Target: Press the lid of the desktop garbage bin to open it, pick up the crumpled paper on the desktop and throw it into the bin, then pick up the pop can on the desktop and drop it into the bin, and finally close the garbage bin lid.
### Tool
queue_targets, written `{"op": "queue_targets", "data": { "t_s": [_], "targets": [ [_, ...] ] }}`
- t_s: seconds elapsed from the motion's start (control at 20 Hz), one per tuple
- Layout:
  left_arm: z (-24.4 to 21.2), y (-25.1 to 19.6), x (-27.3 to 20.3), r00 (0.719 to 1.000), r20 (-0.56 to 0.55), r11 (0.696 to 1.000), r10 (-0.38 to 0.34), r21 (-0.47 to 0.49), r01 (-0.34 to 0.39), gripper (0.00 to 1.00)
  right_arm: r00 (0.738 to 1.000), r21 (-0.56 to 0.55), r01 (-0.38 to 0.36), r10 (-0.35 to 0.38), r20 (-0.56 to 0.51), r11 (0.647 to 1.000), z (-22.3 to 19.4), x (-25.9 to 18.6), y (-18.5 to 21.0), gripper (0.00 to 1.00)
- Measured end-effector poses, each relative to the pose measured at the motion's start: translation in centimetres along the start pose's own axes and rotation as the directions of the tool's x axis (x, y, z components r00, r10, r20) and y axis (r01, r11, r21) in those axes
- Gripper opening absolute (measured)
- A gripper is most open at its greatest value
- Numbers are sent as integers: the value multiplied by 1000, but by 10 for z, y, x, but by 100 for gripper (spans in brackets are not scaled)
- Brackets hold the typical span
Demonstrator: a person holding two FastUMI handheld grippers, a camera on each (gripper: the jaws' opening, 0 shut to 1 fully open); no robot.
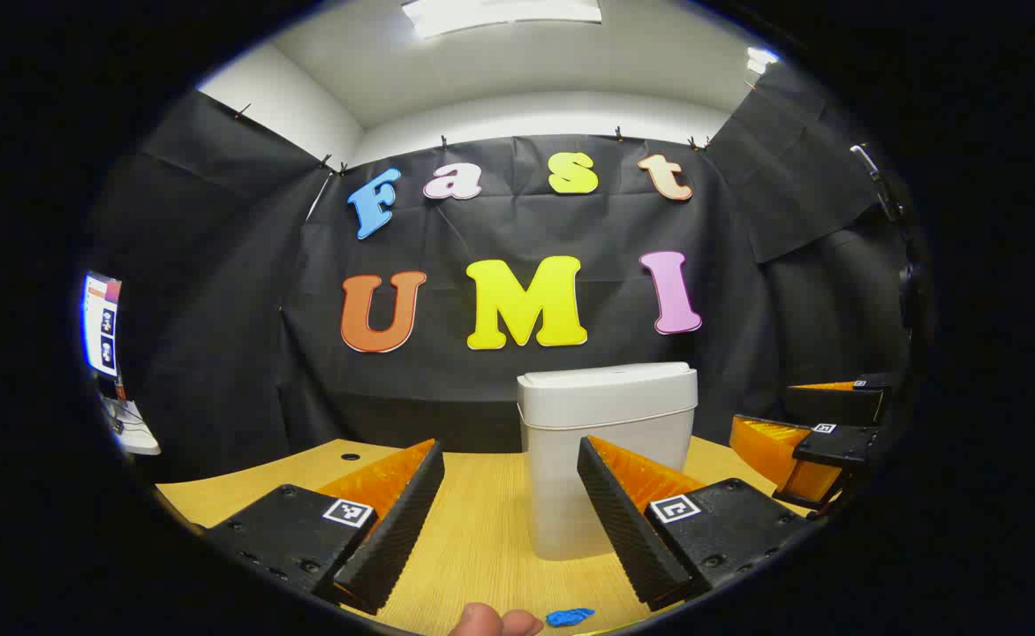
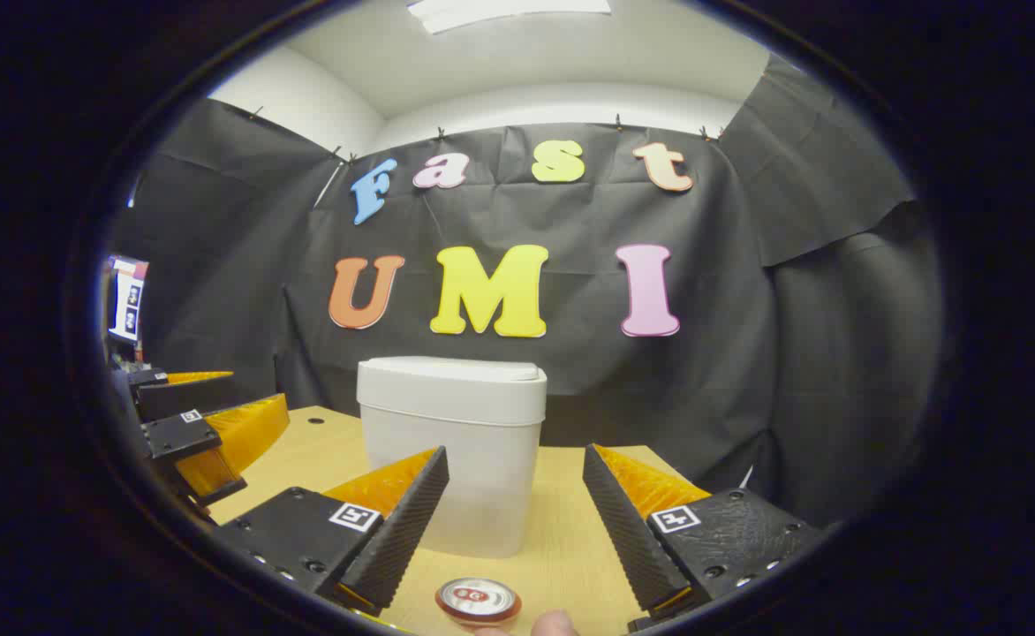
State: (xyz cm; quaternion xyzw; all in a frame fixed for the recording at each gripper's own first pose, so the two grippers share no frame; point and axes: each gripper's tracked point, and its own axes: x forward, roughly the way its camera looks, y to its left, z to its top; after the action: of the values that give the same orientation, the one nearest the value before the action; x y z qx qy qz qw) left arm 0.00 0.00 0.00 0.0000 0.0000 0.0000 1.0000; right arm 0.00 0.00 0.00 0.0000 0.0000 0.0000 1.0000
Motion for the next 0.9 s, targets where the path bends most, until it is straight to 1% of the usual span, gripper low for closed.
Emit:
{"op": "queue_targets", "data": {
  "t_s": [0.05, 0.2, 0.35, 0.5, 0.55, 0.6, 0.7, 0.9],
  "targets": [
    [-2, -2, -1, 1000, -4, 1000, 0, -2, 0, 98, 1000, 0, 0, 0, 3, 1000, 0, -1, 1, 95],
    [-6, 0, -2, 1000, -17, 1000, -1, 6, 2, 98, 1000, 9, 0, 0, -6, 1000, -3, -2, 3, 95],
    [-8, 0, 0, 1000, -25, 1000, -6, -15, 6, 98, 1000, 36, 10, -10, -14, 999, -3, -4, -2, 95],
    [-12, -4, -1, 999, -39, 1000, -15, -23, 14, 98, 1000, 31, 19, -19, -13, 999, -1, -3, -4, 95],
    [-13, -5, -3, 999, -44, 1000, -17, -20, 17, 98, 1000, 32, 16, -16, -13, 999, -1, -3, -4, 97],
    [-13, -4, -3, 999, -43, 1000, -17, -19, 16, 98, 1000, 34, 13, -12, -14, 999, -1, -2, -2, 95],
    [-13, -1, -2, 999, -43, 1000, -11, -23, 10, 98, 1000, 34, 7, -7, -15, 999, -1, 0, 0, 95],
    [-17, 5, 0, 998, -57, 1000, 5, -21, -6, 98, 1000, 28, 0, 1, -16, 1000, -1, -1, 1, 98]
  ]
}}
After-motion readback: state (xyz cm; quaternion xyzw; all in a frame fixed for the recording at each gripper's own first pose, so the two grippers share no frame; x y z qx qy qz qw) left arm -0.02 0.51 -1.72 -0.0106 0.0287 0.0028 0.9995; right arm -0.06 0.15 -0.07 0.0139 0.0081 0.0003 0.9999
